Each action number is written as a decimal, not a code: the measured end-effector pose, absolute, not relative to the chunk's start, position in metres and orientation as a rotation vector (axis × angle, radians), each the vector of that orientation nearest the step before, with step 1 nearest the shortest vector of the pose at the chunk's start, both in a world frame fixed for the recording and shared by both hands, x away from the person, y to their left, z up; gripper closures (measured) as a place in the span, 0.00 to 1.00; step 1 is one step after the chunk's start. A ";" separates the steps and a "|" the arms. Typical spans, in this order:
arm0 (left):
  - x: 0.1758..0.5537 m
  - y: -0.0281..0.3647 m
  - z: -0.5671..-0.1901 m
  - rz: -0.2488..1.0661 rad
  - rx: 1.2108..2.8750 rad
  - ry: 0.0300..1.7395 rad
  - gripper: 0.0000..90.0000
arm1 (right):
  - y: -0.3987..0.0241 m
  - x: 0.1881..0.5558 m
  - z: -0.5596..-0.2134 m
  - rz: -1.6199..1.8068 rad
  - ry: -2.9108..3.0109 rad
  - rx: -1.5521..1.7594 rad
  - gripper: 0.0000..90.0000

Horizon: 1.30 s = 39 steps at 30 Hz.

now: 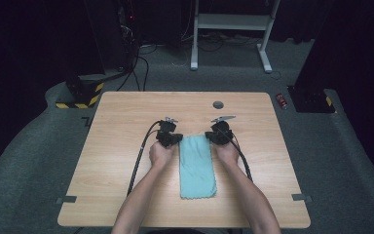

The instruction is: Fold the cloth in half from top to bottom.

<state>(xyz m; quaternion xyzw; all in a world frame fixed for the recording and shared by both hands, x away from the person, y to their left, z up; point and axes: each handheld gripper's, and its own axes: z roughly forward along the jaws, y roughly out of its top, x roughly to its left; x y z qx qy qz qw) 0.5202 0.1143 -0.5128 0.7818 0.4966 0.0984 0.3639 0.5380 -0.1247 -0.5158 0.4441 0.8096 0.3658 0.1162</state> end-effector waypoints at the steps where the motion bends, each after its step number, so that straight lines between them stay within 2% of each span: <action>1: 0.520 0.116 -0.512 0.249 2.009 1.275 0.99 | -0.126 0.538 -0.515 1.086 2.366 1.314 1.00; 11: 0.520 0.125 -0.495 0.228 1.947 1.231 1.00 | -0.129 0.532 -0.496 1.190 2.327 1.284 1.00; 22: 0.529 0.119 -0.479 0.217 1.916 1.193 1.00 | -0.144 0.533 -0.485 1.239 2.273 1.319 1.00; 39: 0.526 0.117 -0.455 0.257 1.899 1.126 1.00 | -0.147 0.530 -0.458 1.229 2.275 1.255 1.00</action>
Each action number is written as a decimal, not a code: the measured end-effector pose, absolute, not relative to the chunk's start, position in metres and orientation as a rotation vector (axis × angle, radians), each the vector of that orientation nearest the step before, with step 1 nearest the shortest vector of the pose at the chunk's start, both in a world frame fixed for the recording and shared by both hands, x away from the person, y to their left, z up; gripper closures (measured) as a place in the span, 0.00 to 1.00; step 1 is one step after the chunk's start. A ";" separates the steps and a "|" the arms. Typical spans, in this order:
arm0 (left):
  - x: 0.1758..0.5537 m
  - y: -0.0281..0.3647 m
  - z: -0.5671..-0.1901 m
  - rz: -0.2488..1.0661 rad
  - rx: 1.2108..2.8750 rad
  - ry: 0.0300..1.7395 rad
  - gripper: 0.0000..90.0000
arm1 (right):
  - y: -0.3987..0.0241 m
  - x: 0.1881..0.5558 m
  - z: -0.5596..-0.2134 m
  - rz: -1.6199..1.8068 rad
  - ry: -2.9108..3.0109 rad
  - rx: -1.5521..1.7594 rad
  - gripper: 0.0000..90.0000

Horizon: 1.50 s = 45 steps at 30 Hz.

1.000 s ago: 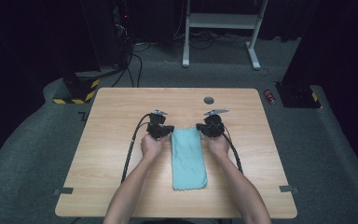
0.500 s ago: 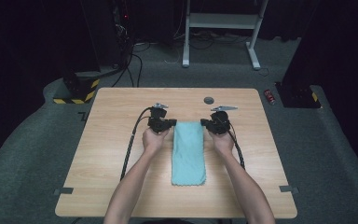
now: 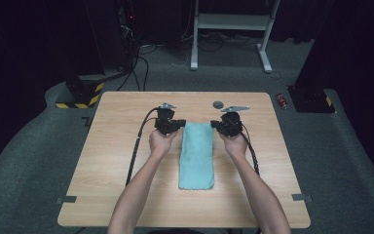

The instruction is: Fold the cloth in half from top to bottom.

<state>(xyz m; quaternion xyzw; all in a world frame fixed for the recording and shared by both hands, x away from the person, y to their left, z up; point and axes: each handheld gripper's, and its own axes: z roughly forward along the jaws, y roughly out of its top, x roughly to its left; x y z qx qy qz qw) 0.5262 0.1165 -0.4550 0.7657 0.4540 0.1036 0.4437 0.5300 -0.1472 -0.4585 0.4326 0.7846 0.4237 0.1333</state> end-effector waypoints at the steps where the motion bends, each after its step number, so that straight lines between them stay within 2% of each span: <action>1: 0.524 0.117 -0.453 0.259 1.899 1.116 1.00 | -0.148 0.529 -0.457 1.240 2.275 1.252 1.00; 12: 0.500 0.120 -0.446 0.233 1.916 1.016 1.00 | -0.158 0.504 -0.451 1.312 2.302 1.161 1.00; 20: 0.484 0.117 -0.443 0.265 1.968 0.953 1.00 | -0.164 0.490 -0.452 1.342 2.325 1.133 1.00; 45: 0.457 0.126 -0.443 0.268 1.950 0.907 1.00 | -0.167 0.457 -0.449 1.393 2.359 1.005 1.00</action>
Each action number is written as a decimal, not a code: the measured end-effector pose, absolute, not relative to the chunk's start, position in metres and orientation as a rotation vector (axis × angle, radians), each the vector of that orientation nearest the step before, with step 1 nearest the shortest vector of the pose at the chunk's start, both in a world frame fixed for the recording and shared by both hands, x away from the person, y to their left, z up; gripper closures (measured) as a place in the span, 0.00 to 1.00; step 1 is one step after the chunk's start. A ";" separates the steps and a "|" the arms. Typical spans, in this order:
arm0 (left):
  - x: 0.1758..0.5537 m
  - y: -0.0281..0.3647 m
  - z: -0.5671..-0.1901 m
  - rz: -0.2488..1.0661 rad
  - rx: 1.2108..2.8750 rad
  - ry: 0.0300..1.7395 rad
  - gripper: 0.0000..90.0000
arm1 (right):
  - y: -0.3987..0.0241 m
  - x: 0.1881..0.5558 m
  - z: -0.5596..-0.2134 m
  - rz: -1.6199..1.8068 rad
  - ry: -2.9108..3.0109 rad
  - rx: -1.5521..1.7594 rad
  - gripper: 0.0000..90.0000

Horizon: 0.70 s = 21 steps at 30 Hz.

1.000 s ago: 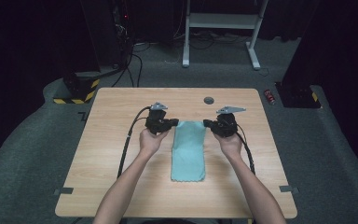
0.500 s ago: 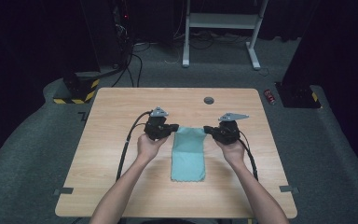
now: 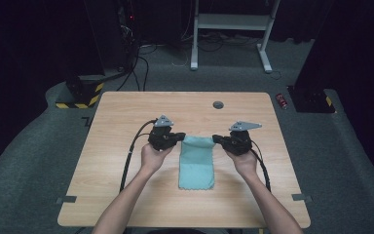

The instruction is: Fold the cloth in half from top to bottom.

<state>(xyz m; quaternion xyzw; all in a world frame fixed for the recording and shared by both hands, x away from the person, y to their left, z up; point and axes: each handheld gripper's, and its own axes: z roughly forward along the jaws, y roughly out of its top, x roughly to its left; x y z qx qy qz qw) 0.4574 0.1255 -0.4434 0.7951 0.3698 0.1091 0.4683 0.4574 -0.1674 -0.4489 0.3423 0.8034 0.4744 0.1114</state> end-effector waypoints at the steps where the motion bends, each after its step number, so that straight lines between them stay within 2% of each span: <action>1: 0.457 0.126 -0.444 0.265 1.950 0.903 0.99 | -0.167 0.456 -0.449 1.396 2.361 1.002 1.00; 12: 0.448 0.132 -0.446 0.225 1.926 0.897 1.00 | -0.166 0.447 -0.447 1.397 2.373 0.970 1.00; 21: 0.439 0.130 -0.446 0.259 1.960 0.862 0.99 | -0.167 0.441 -0.450 1.404 2.386 0.964 1.00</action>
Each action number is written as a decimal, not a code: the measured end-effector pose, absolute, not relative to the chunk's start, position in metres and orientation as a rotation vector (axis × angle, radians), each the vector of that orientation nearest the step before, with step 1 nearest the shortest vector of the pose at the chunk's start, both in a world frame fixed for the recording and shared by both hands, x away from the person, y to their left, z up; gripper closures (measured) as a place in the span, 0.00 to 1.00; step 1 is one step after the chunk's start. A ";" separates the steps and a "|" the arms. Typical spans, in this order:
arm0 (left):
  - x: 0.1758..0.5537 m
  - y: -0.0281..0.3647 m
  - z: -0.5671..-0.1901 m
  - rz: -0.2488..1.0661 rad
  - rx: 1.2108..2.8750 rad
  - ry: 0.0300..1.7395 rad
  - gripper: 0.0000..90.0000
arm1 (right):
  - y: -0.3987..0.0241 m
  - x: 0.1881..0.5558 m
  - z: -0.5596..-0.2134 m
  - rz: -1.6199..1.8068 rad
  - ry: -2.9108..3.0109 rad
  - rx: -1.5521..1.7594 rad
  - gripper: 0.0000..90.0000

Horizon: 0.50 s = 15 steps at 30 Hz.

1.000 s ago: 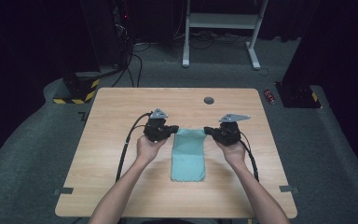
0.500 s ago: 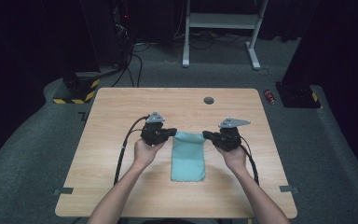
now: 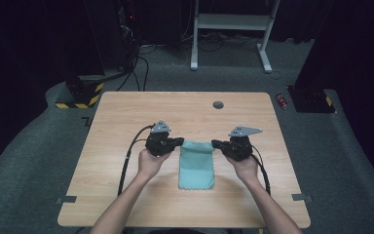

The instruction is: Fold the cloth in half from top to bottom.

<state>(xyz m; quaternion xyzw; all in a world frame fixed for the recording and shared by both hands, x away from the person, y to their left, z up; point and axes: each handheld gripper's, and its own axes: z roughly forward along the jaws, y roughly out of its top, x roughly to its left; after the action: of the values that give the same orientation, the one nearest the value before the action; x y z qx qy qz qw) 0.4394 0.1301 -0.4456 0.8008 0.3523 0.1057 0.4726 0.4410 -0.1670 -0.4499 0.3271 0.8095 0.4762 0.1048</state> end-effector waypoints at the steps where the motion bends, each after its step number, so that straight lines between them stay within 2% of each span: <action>1: 0.439 0.130 -0.446 0.257 1.960 0.862 0.99 | -0.167 0.441 -0.451 1.402 2.389 0.965 1.00; 15: 0.432 0.130 -0.450 0.242 1.956 0.865 0.99 | -0.168 0.435 -0.456 1.404 2.418 0.954 1.00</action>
<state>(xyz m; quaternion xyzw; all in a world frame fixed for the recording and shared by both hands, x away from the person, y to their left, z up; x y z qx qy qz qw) 0.4325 0.1298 -0.4503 0.8000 0.3535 0.0988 0.4746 0.4351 -0.1681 -0.4557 0.3214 0.8150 0.4731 0.0935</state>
